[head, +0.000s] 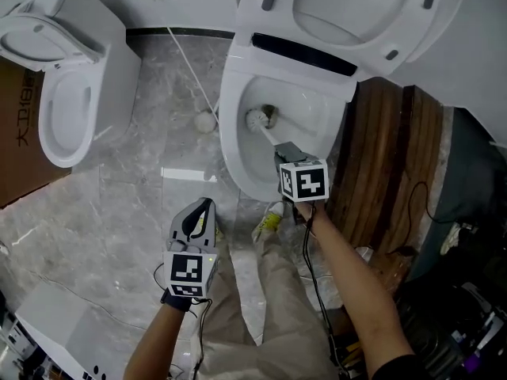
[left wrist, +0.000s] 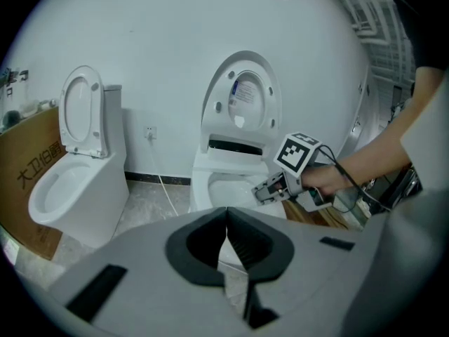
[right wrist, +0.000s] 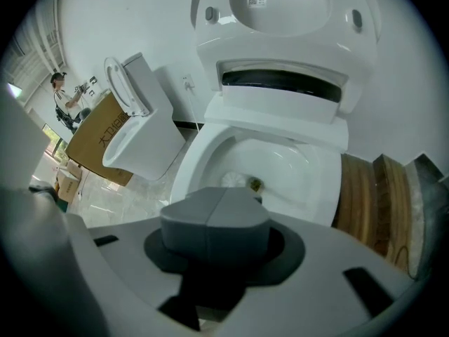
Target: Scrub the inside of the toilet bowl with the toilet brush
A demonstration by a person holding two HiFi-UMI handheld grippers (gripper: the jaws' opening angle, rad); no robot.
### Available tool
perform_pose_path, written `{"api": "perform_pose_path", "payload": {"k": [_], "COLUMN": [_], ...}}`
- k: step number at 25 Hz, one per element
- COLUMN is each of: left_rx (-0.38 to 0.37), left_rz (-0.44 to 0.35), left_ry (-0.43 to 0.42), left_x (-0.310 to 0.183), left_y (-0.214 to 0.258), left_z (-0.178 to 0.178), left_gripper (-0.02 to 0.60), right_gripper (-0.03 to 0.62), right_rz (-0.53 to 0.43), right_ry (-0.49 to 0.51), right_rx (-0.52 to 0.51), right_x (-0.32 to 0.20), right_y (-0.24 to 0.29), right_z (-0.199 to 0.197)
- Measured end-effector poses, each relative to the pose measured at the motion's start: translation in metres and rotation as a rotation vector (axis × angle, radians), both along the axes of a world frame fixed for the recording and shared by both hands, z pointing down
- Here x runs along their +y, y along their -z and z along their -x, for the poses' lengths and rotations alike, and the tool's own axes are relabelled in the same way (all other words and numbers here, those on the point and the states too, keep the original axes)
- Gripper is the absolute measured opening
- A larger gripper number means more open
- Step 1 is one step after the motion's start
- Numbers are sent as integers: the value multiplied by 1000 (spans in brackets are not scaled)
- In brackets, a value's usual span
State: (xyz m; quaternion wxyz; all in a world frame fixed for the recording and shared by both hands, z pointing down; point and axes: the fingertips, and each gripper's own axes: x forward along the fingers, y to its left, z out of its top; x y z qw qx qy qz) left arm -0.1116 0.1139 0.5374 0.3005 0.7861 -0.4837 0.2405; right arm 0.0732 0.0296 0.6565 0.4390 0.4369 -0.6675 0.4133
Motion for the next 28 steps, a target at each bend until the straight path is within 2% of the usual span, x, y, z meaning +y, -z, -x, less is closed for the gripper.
{"api": "perform_pose_path", "payload": {"k": [4,11,15,20,28], "left_rx": [-7,-21,-29,-23,-21], "left_rz": [4,6,0,4,17], "left_ry": [2,-9,-27,-32,-22], "left_x": [2,2,0,0,1], "left_y": [0,-6,-9,-9,-17], "left_z": [1,-1,-11,-16,-18], "left_gripper": [12,12,12,12,12], "right_gripper": [153,152,152,152,150], "right_rz": [-32,-76,-71,-45,19], "right_ry": [8,135,152,183,144], "right_rx": [10,117,147,193,209], "right_x": [-25,-60,-74,-67,-48], "right_y": [-3,-14,-21,-35,-69], "right_z": [-7,-16,-28,-40,-48]}}
